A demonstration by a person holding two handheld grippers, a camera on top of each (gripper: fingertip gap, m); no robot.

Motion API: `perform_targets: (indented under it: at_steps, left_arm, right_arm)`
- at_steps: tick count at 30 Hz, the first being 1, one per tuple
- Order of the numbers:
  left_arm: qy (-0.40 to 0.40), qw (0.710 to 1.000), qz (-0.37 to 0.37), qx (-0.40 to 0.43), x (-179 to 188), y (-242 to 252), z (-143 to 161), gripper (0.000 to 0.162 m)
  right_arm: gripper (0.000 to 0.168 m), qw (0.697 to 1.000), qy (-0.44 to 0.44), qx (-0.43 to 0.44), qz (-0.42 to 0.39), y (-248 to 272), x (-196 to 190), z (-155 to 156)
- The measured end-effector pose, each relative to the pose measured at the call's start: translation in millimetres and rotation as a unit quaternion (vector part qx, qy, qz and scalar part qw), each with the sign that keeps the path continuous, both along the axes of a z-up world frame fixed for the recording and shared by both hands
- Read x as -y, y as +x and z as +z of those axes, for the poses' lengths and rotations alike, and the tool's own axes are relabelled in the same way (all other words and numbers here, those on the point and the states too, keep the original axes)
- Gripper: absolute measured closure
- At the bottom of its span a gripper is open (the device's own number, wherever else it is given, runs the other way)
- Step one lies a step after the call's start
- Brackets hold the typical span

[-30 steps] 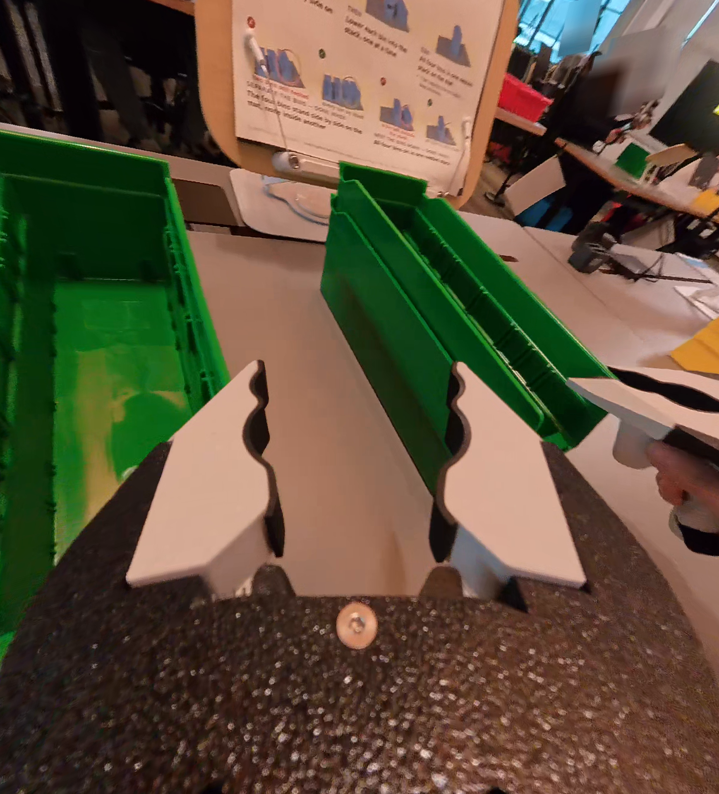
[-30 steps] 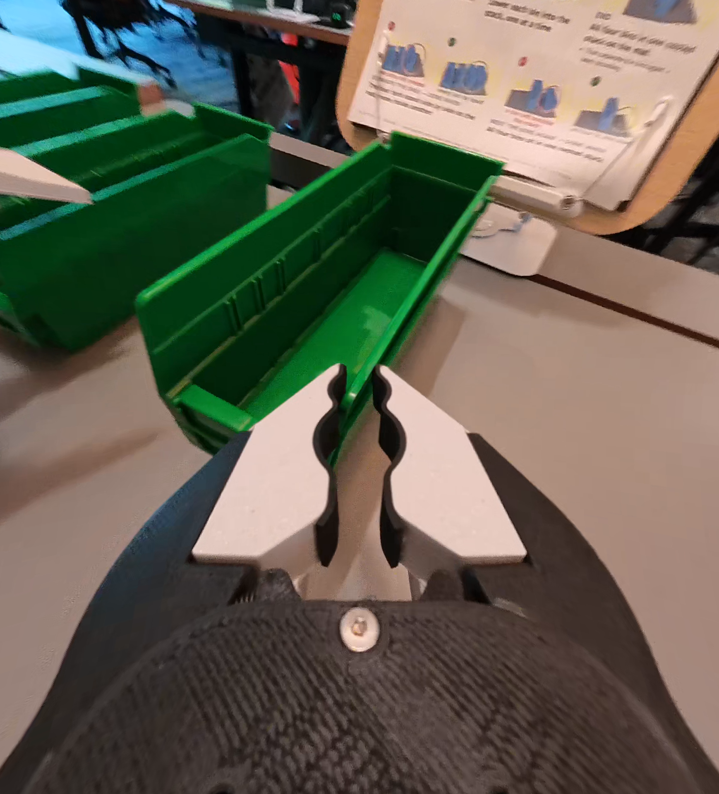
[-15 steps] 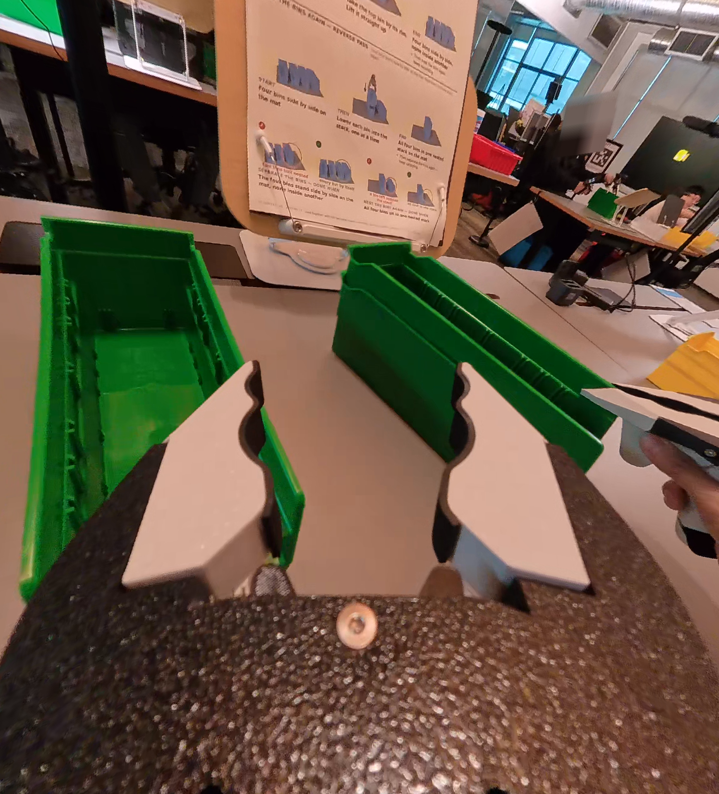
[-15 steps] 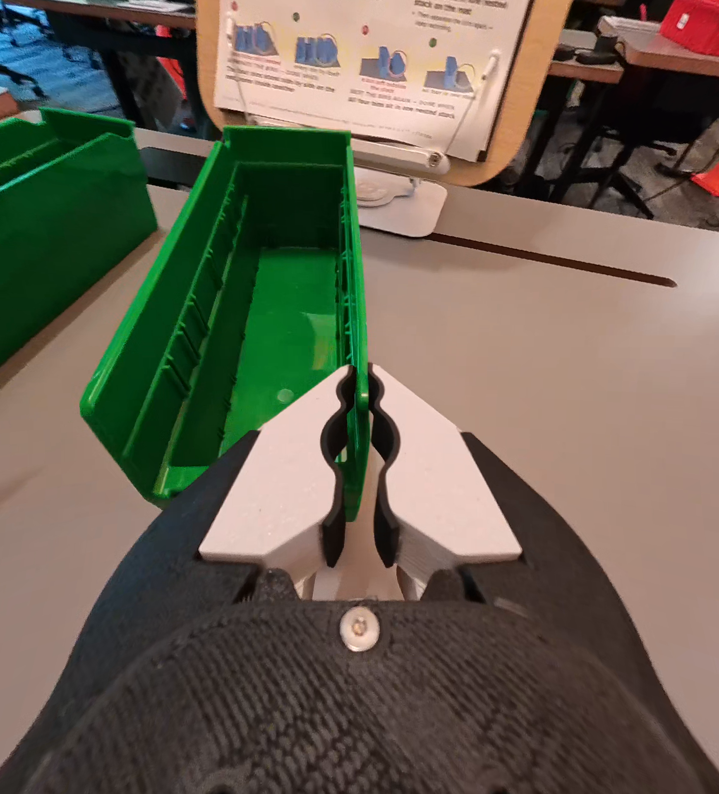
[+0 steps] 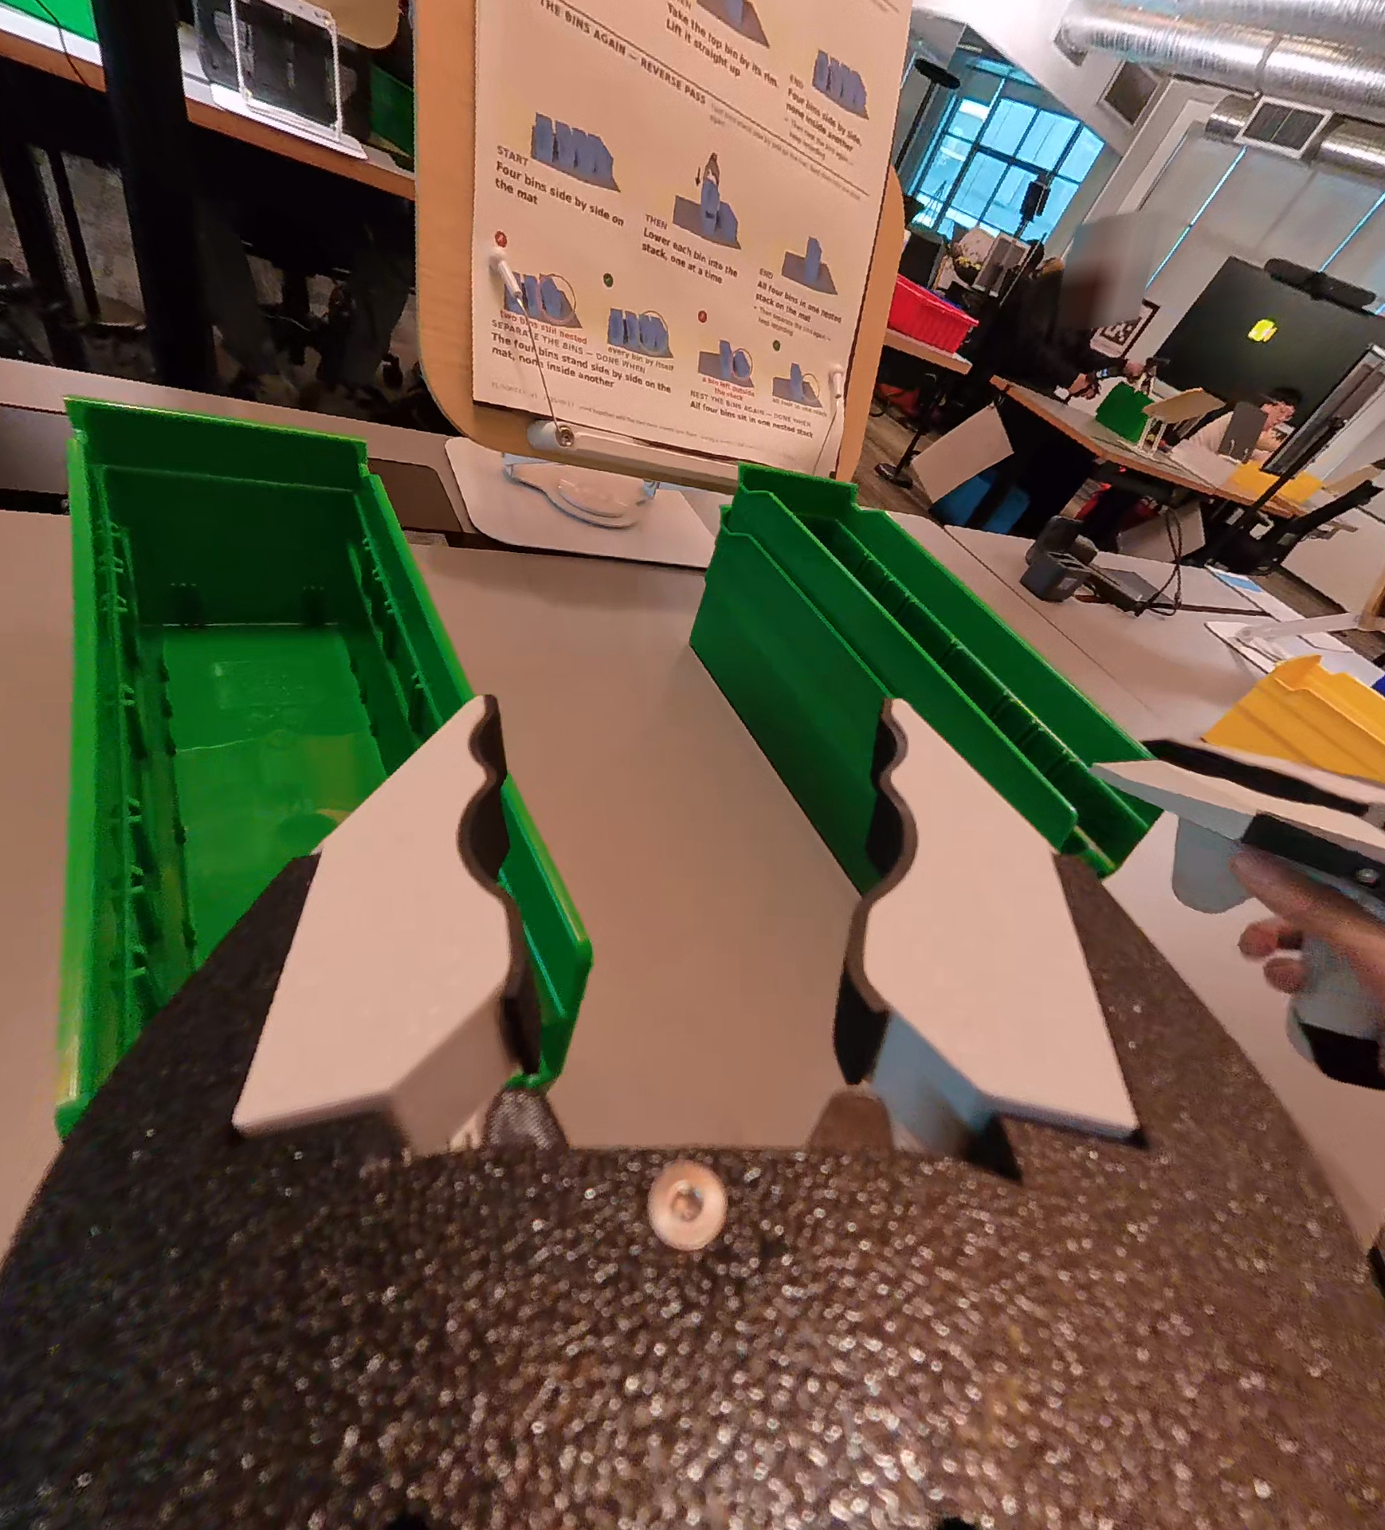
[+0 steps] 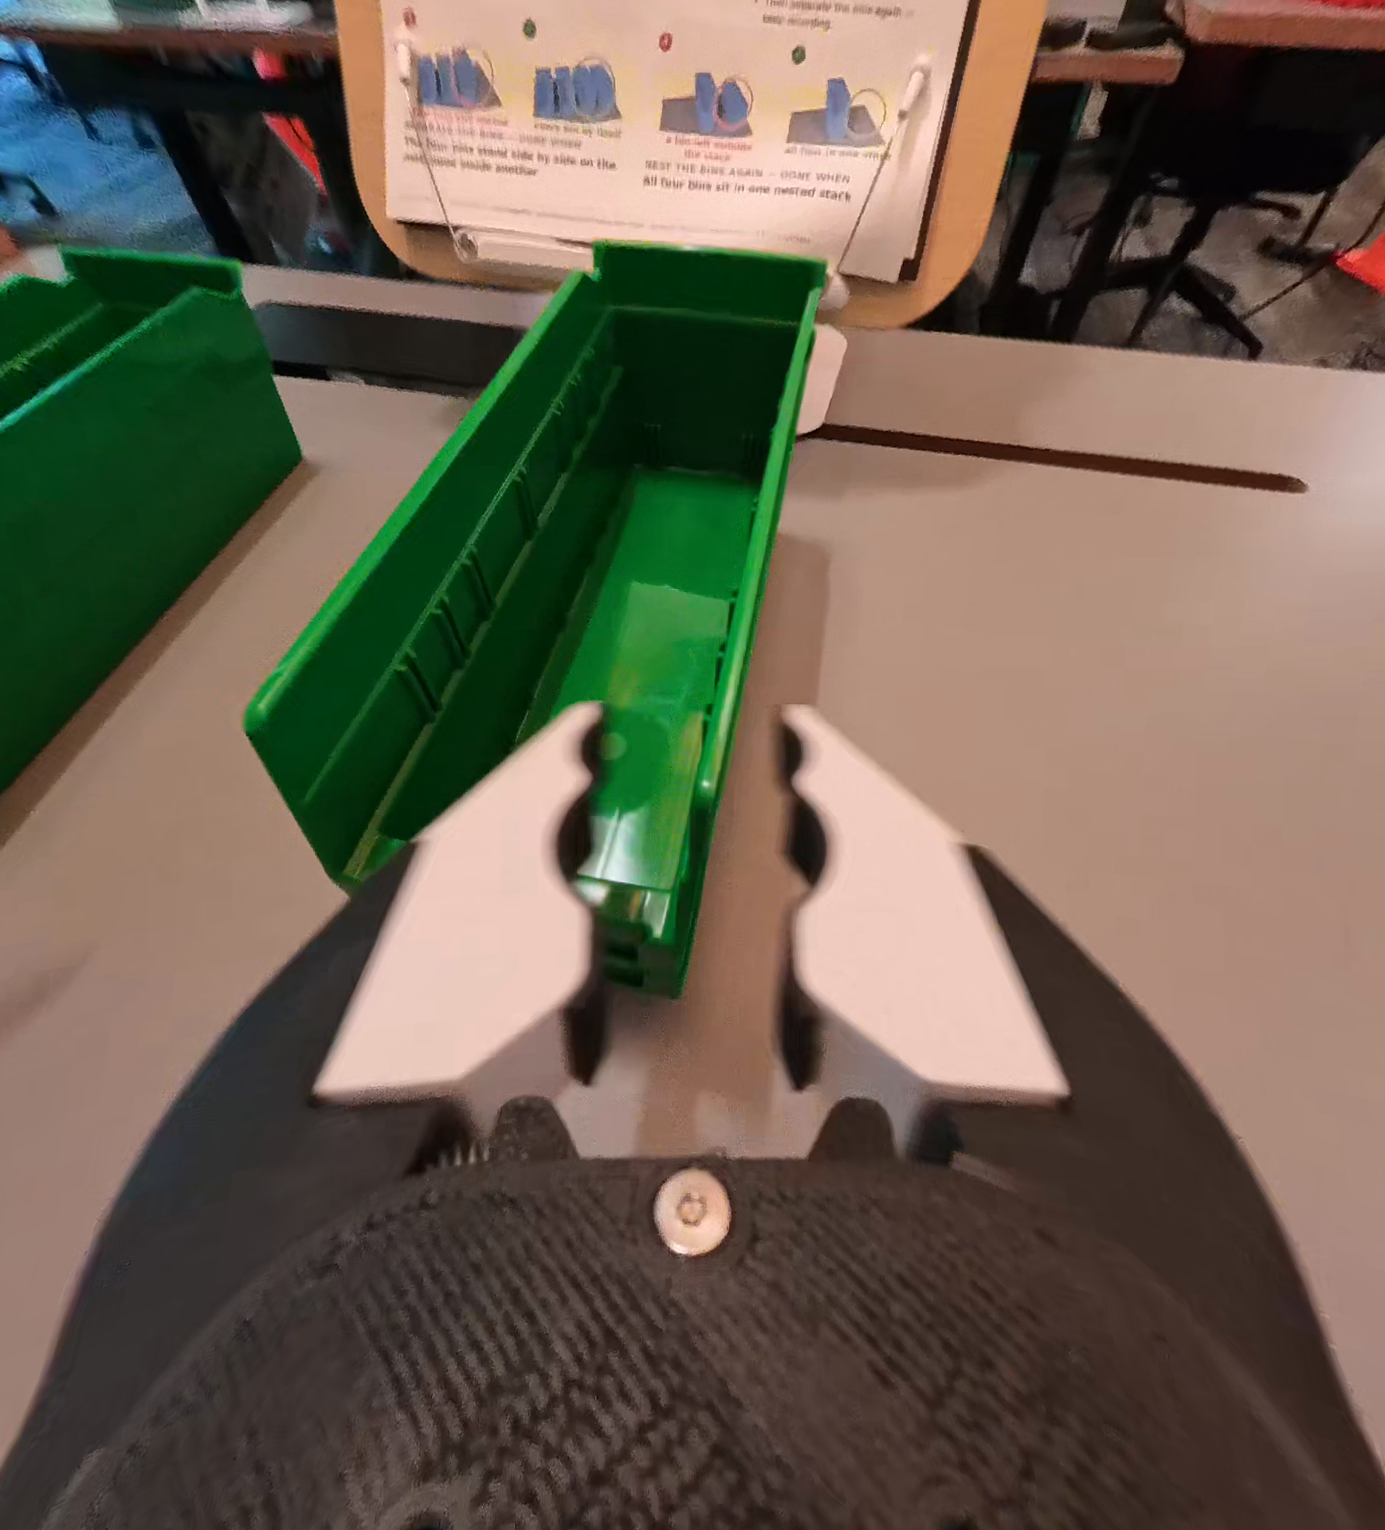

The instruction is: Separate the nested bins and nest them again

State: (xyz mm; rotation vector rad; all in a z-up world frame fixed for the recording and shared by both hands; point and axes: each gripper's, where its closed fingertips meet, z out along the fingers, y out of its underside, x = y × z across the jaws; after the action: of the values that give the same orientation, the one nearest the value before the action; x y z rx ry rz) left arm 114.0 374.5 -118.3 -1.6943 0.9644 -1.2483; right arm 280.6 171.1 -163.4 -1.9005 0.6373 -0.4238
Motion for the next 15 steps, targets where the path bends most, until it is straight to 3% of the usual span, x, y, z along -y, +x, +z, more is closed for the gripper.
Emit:
perform_targets:
  at_steps: [1, 2, 5, 7, 9, 12, 15]
  left_arm:
    - [0.0, 1.0, -0.001, 0.0, 0, 0, 1, 0.075]
    - [0.001, 1.0, 0.0, -0.001, 0, -1, 1, 0.074]
    - [-0.001, 1.0, 0.001, -0.002, 0, -2, 1, 0.073]
    - [-0.004, 1.0, 0.003, -0.008, -1, -3, -1, 0.071]
    - [-0.006, 1.0, 0.006, -0.016, -3, -3, -4, 0.07]
    - [-0.016, 0.999, 0.012, -0.036, -5, -5, -11, 0.07]
    - [-0.019, 0.999, 0.014, -0.042, -8, -7, -13, 0.07]
  right_arm:
    - [0.085, 1.0, -0.019, 0.004, -0.007, 1, 1, 6]
    - [0.06, 0.999, -0.04, 0.015, -0.017, 3, 3, 15]
    - [0.037, 0.997, -0.057, 0.041, -0.011, 4, -4, 58]
    - [0.033, 0.998, -0.049, 0.032, 0.008, 10, -23, 75]
    - [0.027, 0.997, -0.063, -0.035, 0.011, 24, -44, 65]
    - [0.052, 0.995, -0.05, -0.085, 0.008, 37, -74, 64]
    - [0.035, 0.994, -0.072, -0.079, 0.003, 46, -94, 59]
